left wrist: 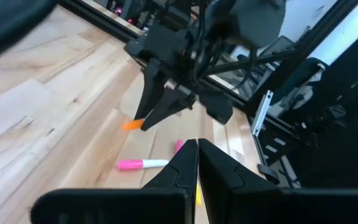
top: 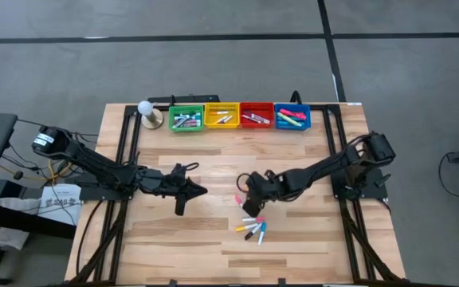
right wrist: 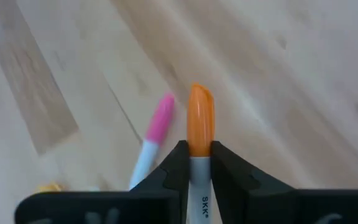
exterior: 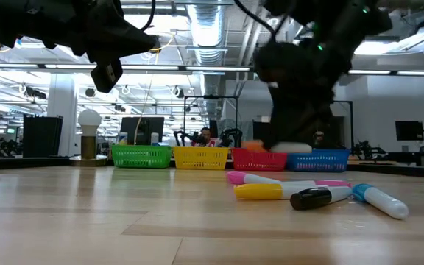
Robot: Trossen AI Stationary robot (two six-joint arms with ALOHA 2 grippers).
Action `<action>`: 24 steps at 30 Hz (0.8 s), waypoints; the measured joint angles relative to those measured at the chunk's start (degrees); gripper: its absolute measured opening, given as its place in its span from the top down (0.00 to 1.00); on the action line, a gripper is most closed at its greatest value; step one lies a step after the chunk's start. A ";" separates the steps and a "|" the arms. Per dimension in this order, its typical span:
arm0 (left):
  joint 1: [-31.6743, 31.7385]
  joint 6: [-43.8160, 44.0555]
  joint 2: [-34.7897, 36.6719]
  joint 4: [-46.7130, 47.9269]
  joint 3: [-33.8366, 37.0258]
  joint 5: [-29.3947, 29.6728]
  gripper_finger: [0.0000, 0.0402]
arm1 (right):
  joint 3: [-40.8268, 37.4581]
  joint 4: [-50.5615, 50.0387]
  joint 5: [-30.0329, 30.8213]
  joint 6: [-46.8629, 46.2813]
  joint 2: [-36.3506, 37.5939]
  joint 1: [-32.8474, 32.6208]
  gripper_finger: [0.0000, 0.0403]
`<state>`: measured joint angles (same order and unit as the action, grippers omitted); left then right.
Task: Pick & Place Markers
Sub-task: Put the orange highlighter pen into the yellow basket
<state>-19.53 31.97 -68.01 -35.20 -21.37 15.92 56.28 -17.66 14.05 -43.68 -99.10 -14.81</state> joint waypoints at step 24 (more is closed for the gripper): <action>0.02 0.00 0.00 -6.27 0.04 2.98 0.97 | 11.05 24.27 -1.97 13.67 5.43 5.56 0.90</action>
<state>-19.51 31.97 -68.01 -41.47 -21.32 18.90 67.33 6.61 12.08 -30.01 -93.67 -9.25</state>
